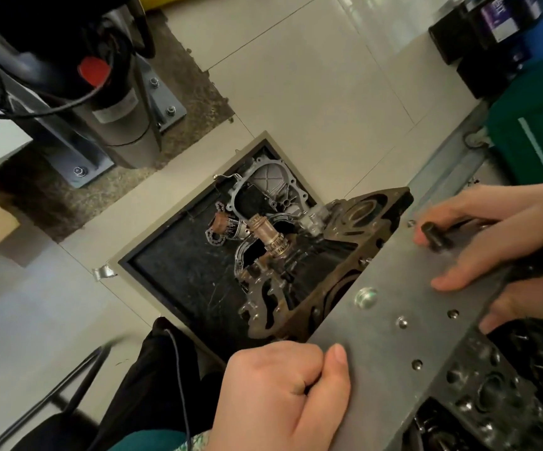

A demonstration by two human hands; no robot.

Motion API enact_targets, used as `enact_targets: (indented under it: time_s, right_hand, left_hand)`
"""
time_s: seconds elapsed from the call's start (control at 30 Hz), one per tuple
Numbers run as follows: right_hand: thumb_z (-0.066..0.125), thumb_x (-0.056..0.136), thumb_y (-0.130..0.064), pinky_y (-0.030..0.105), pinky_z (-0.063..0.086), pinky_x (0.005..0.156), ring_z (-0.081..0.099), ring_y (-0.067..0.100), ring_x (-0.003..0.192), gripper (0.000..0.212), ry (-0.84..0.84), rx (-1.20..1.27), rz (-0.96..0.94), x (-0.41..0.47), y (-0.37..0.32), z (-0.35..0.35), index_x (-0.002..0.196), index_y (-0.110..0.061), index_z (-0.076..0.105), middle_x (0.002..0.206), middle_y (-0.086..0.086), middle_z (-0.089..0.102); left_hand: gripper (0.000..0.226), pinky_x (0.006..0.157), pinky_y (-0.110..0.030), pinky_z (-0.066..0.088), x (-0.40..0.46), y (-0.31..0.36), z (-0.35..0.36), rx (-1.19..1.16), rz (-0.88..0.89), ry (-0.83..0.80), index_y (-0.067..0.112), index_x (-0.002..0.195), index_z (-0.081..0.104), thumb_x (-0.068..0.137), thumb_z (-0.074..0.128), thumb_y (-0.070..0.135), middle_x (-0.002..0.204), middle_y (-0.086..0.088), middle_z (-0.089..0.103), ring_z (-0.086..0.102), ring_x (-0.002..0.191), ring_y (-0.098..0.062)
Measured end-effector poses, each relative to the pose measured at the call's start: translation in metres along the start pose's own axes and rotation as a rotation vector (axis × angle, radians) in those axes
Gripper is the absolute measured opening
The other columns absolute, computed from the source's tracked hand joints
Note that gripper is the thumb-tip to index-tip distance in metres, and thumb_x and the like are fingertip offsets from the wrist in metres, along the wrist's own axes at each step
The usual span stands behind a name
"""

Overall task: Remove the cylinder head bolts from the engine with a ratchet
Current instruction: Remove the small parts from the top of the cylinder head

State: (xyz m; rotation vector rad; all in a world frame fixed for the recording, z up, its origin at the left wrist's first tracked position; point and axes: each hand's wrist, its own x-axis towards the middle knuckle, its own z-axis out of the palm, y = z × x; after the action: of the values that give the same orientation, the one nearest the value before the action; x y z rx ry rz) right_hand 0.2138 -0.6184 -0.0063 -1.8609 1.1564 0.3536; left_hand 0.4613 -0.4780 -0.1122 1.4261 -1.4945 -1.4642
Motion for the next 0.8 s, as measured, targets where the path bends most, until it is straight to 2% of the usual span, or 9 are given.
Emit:
enact_targets:
  time_s: [0.07,0.17,0.3,0.63,0.8]
  right_hand:
    - [0.073,0.07,-0.082,0.027,0.054,0.089,0.069,0.006,0.113,0.039,0.002,-0.008,-0.03,0.005,0.0,0.014,0.106,-0.067,0.069,0.134,-0.018,0.063]
    - [0.079,0.077,-0.068,0.025,0.054,0.091,0.068,0.009,0.115,0.036,-0.043,-0.053,-0.052,0.004,0.008,0.021,0.112,-0.064,0.069,0.139,-0.014,0.06]
    - [0.081,0.08,-0.056,0.026,0.052,0.09,0.068,0.01,0.113,0.035,-0.022,-0.097,-0.048,-0.003,0.022,0.022,0.112,-0.064,0.068,0.14,-0.012,0.059]
    - [0.079,0.081,-0.051,0.027,0.055,0.087,0.071,0.01,0.109,0.027,0.066,-0.068,-0.069,-0.008,0.007,0.007,0.105,-0.063,0.071,0.134,-0.016,0.064]
    - [0.08,0.072,-0.048,0.024,0.053,0.083,0.069,-0.001,0.106,0.041,0.031,-0.093,0.045,0.001,-0.006,0.0,0.102,-0.072,0.065,0.13,-0.028,0.062]
  left_hand:
    - [0.054,0.049,-0.02,0.035,-0.001,0.0,0.0,0.002,-0.003,0.013,0.014,0.059,0.037,0.097,0.058,0.047,0.055,0.0,0.037,0.046,0.048,-0.01]
    - [0.054,0.048,-0.027,0.035,0.001,0.002,0.002,0.029,0.016,0.031,0.013,0.059,0.034,0.096,0.059,0.045,0.055,-0.001,0.032,0.042,0.047,-0.013]
    - [0.054,0.048,-0.025,0.035,0.0,0.002,0.001,0.007,-0.012,0.014,0.014,0.059,0.035,0.095,0.059,0.045,0.054,0.0,0.032,0.043,0.047,-0.012]
    - [0.055,0.047,-0.026,0.032,-0.002,0.004,0.001,-0.034,-0.017,0.015,0.013,0.058,0.033,0.097,0.059,0.042,0.053,0.0,0.031,0.04,0.046,-0.013]
    - [0.056,0.049,-0.03,0.034,0.001,-0.004,-0.001,-0.003,-0.041,-0.014,0.01,0.056,0.039,0.098,0.056,0.044,0.052,-0.002,0.033,0.042,0.048,-0.015]
